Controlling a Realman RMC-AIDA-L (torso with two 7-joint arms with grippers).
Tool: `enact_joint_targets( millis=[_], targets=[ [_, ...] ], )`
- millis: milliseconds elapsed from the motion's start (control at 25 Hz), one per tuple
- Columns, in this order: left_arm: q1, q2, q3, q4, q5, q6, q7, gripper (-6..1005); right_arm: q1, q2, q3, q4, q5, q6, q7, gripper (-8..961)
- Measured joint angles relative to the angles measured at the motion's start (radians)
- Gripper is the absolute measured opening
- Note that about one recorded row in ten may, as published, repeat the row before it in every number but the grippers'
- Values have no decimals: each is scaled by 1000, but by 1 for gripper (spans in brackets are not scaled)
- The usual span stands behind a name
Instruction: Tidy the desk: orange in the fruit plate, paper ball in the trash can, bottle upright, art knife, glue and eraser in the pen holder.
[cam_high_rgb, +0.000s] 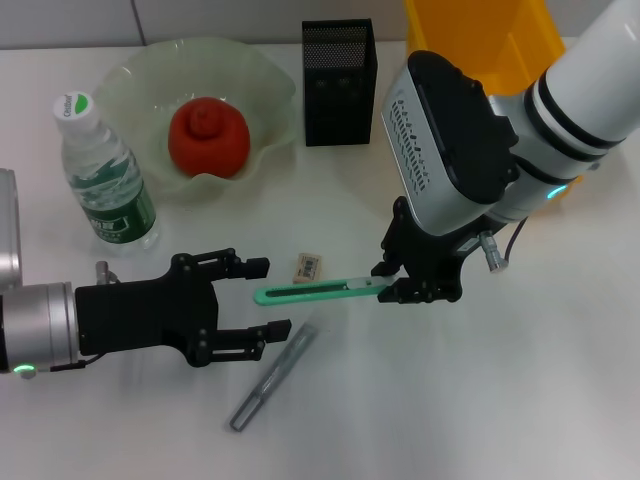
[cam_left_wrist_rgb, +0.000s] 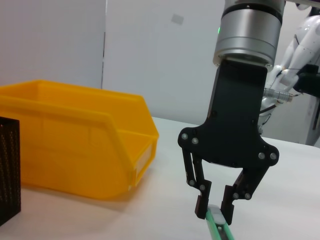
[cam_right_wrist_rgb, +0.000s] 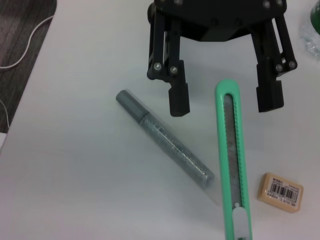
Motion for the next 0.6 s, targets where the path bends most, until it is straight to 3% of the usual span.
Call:
enact_joint_targets(
  millis=[600],
  targets=[
    [-20,-3,-6,-27,-5,-7,21,711,1,0,0,0,0,3,2,180]
  ],
)
